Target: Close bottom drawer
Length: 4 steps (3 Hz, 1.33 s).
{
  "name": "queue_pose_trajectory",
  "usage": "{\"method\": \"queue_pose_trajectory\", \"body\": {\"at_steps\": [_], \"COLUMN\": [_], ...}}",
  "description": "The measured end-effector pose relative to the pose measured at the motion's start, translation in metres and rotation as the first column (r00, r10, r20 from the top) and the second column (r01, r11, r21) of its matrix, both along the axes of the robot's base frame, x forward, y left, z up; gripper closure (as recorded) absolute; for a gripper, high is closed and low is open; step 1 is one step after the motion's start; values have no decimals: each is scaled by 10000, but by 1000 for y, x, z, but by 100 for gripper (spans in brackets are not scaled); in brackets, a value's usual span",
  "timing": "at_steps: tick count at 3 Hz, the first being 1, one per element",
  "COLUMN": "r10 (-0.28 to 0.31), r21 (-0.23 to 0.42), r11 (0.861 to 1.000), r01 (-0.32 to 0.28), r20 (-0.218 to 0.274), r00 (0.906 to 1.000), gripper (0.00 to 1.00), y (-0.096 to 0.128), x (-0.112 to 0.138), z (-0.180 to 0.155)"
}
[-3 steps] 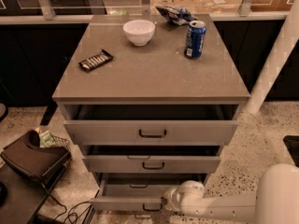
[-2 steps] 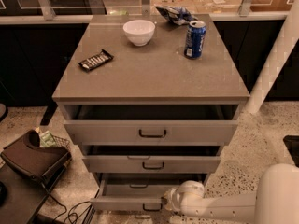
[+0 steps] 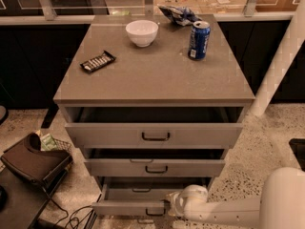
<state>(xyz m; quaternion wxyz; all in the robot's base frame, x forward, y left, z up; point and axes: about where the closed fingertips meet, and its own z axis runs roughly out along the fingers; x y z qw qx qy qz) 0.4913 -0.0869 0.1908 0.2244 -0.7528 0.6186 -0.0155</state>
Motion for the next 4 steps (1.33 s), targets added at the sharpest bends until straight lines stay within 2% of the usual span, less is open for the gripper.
{"method": "queue_pose_trajectory", "body": {"at_steps": [1, 2, 3, 4], "r10": [7, 6, -170, -720], "r21": [6, -53, -397, -968], "r11": [10000, 10000, 9991, 9925], "r01": [-7, -6, 174, 743], "r20": [-14, 44, 106, 273], "r00": [10000, 10000, 9998, 9970], "gripper": [0, 0, 0, 16], "y": [1, 0, -6, -22], "x": [-1, -2, -9, -33], "z": [-1, 4, 13, 32]}}
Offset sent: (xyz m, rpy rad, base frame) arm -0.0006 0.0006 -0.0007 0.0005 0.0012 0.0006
